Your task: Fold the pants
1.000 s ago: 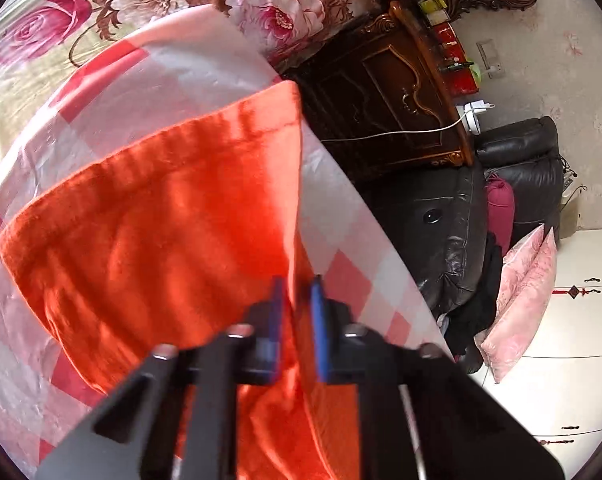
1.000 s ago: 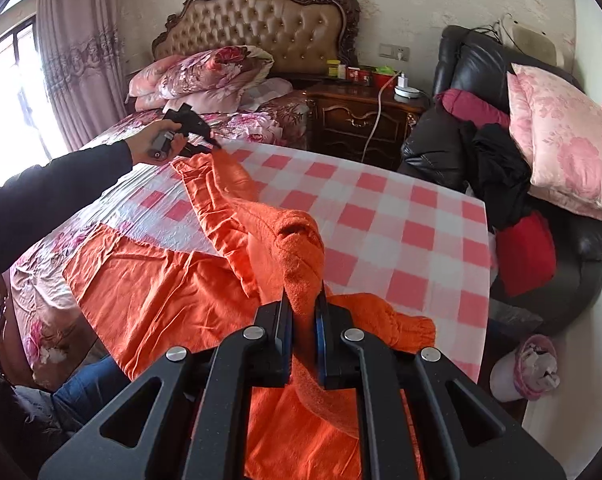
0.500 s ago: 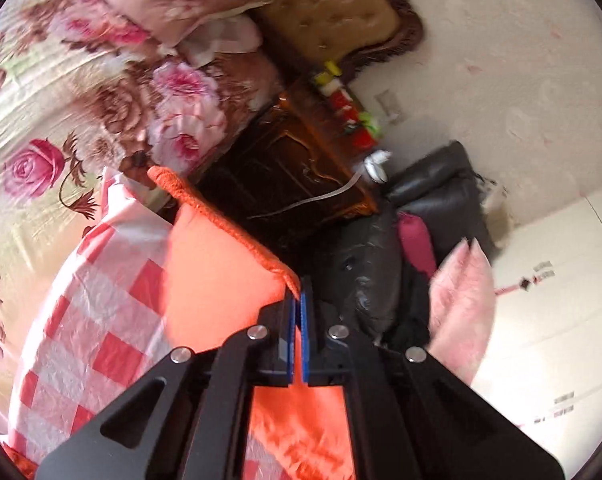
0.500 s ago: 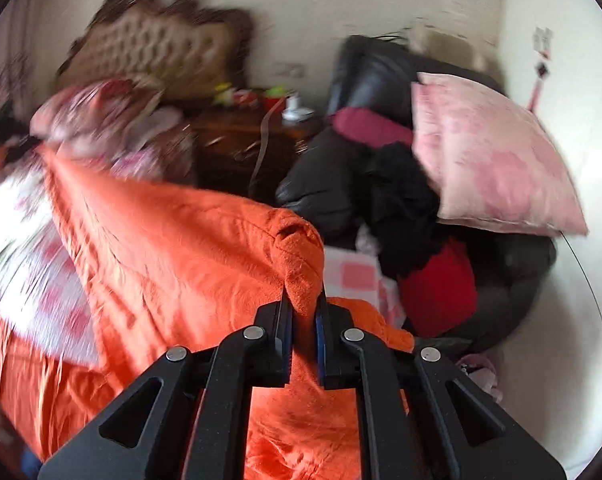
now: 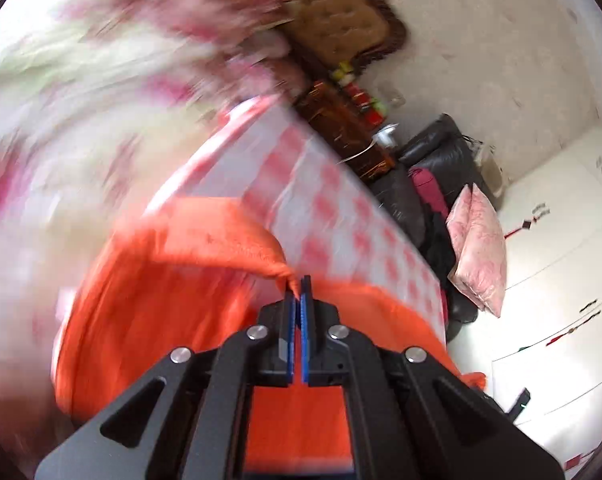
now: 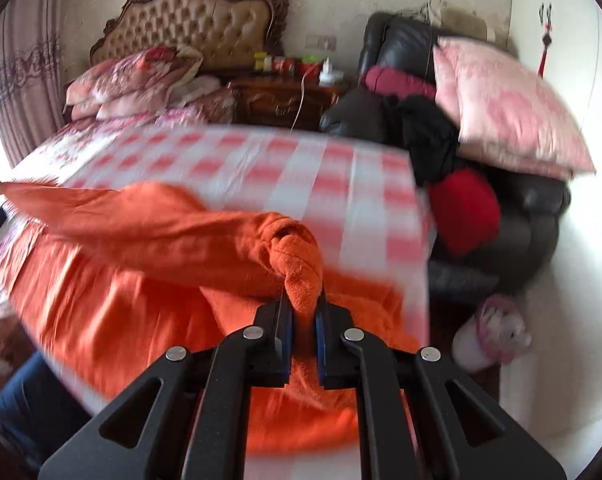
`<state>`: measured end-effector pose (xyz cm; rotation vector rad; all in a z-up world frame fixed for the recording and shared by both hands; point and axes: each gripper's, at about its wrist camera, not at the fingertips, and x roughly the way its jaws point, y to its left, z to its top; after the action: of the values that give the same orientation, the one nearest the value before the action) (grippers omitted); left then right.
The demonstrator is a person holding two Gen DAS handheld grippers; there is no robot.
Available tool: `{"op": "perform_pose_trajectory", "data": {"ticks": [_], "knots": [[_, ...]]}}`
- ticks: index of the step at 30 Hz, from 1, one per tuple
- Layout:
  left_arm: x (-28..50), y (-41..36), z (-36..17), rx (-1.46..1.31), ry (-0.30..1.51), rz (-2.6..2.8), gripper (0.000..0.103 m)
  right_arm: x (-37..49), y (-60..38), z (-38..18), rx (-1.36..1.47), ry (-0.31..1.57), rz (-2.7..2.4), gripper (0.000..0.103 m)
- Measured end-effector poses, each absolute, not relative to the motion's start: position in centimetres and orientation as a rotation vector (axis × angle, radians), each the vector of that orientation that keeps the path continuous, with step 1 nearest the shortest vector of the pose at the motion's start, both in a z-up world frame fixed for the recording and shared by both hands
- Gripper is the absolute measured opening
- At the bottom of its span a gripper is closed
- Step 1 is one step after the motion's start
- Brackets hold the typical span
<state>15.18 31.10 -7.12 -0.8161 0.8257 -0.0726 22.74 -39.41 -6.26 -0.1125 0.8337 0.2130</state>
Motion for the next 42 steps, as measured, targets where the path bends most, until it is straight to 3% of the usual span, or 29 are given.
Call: {"op": "perform_pose_trajectory", "data": {"ticks": [3, 5, 7, 10, 11, 12, 23, 30, 31, 33, 35, 42], "knots": [[9.3, 31.4, -14.2, -0.909, 0.907, -0.027, 0.001, 20.1, -39.4, -10.0, -0.057, 0.91, 0.218, 0.01], [8.0, 31.5, -16.1, -0.929, 0.901, -0.013, 0.001, 19.2, -39.1, -11.2, -0.052, 0.932, 0.209, 0.01], [7.9, 31.5, -16.5, -0.922, 0.887, -0.014, 0.001, 18.4, -39.1, -11.0, -0.033, 0.914, 0.177, 0.022], [8.2, 31.1, -16.0, -0.897, 0.883, -0.022, 0.001, 17.1, -40.1, -10.0, 0.09, 0.912, 0.181, 0.06], [8.3, 31.3, -15.8, -0.906, 0.872, -0.029, 0.001, 16.8, -40.6, -9.4, 0.131, 0.898, 0.18, 0.08], [8.5, 31.1, -15.6, -0.913, 0.87, -0.034, 0.001, 16.0, -41.4, -8.8, 0.181, 0.886, 0.17, 0.089], [7.9, 30.4, -17.0, -0.963, 0.89, -0.028, 0.001, 13.4, -50.3, -11.6, 0.839, 1.04, 0.039, 0.083], [8.2, 30.3, -17.0, -0.968, 0.889, -0.043, 0.001, 14.6, -49.1, -13.6, 0.944, 1.089, -0.001, 0.082], [8.5, 30.4, -17.1, -0.978, 0.893, -0.047, 0.001, 14.8, -48.9, -13.9, 0.941, 1.097, -0.027, 0.079], [9.2, 30.5, -17.3, -0.986, 0.91, -0.055, 0.001, 15.5, -48.7, -14.7, 0.953, 1.12, -0.05, 0.022], [9.9, 30.6, -16.8, -0.998, 0.918, -0.07, 0.001, 16.2, -48.4, -14.2, 0.948, 1.12, -0.05, 0.019], [15.4, 32.4, -9.8, -0.995, 0.88, -0.108, 0.001, 24.1, -48.4, -5.0, 0.875, 1.016, -0.035, 0.018]]}}
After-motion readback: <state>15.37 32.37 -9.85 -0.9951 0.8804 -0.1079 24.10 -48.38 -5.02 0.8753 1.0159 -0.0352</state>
